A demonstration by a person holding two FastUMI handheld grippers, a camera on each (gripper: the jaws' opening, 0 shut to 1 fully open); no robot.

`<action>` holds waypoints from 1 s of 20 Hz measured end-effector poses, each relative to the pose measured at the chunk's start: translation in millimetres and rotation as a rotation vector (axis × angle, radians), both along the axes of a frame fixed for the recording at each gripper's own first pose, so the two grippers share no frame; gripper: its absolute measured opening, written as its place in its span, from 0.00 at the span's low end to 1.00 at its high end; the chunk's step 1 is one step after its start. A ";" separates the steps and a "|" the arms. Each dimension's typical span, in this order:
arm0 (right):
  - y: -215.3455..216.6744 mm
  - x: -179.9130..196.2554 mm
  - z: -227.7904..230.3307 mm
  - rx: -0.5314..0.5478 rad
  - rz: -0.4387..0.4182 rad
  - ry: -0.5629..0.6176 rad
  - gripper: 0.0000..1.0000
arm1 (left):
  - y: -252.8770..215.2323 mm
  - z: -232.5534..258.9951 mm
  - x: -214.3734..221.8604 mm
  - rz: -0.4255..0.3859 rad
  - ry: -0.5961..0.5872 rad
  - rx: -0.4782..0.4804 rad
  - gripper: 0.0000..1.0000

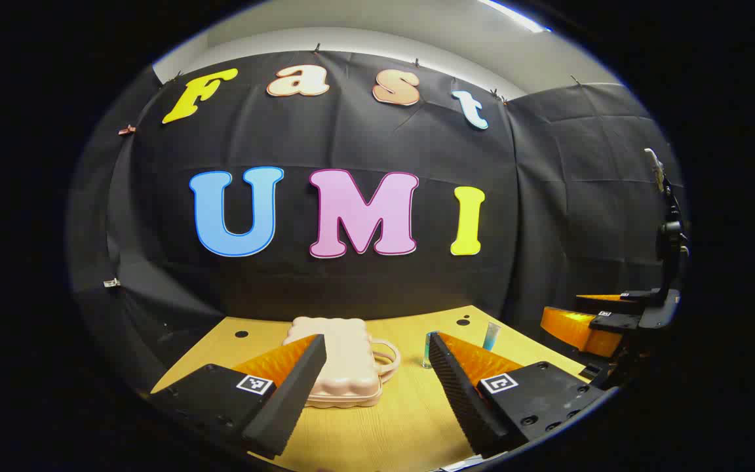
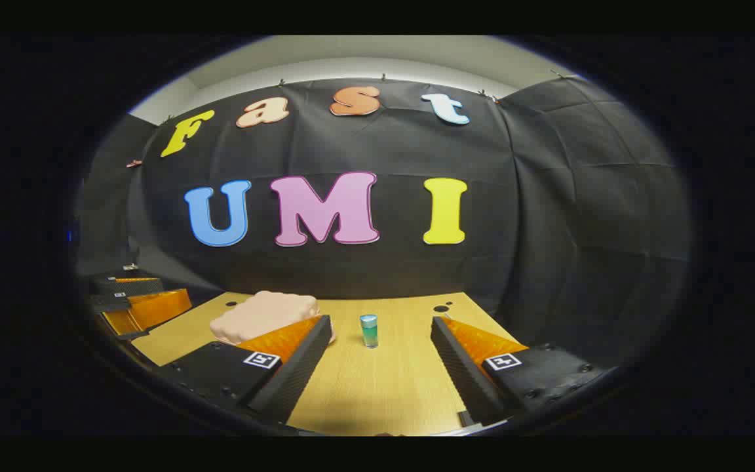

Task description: First open the suitcase, pack the skin care products into it, and then close the suitcase.

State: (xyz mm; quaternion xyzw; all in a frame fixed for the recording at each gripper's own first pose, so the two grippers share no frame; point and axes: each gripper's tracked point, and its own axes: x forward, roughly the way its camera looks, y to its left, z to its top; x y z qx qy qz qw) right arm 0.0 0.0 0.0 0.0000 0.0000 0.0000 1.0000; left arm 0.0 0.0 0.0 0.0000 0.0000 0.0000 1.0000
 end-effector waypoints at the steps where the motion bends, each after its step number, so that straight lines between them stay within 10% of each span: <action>1: 0.7 2.4 -0.9 0.001 0.002 0.002 0.97 | 0.6 -0.7 1.6 0.002 0.003 0.002 0.99; 20: 15.2 28.5 -7.3 0.015 0.054 0.027 0.97 | 14.0 -7.8 22.3 0.044 0.024 -0.015 0.99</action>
